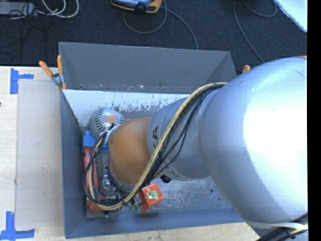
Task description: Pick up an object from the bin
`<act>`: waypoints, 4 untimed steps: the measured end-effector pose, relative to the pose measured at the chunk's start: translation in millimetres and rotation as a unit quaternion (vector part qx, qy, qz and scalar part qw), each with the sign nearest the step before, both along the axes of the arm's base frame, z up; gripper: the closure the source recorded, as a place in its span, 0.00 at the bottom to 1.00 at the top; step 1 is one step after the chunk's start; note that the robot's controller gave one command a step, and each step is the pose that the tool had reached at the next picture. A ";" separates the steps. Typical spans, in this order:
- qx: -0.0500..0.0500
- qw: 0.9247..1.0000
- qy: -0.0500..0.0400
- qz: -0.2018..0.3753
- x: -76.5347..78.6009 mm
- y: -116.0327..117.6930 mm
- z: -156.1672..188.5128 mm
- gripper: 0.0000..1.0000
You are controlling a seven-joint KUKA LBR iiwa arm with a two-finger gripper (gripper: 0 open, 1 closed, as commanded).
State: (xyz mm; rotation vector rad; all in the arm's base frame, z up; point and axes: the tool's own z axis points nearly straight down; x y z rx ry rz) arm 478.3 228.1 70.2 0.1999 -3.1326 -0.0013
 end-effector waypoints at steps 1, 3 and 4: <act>-0.001 1.000 0.002 0.000 -1.5 -0.7 4.5 1.00; -0.002 1.000 0.004 0.000 -2.5 -1.0 48.9 1.00; -0.001 1.000 0.002 -0.001 -1.5 -0.5 67.7 1.00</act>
Offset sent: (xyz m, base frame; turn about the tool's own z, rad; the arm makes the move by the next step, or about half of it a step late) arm -0.0001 -0.0001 0.0910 0.0000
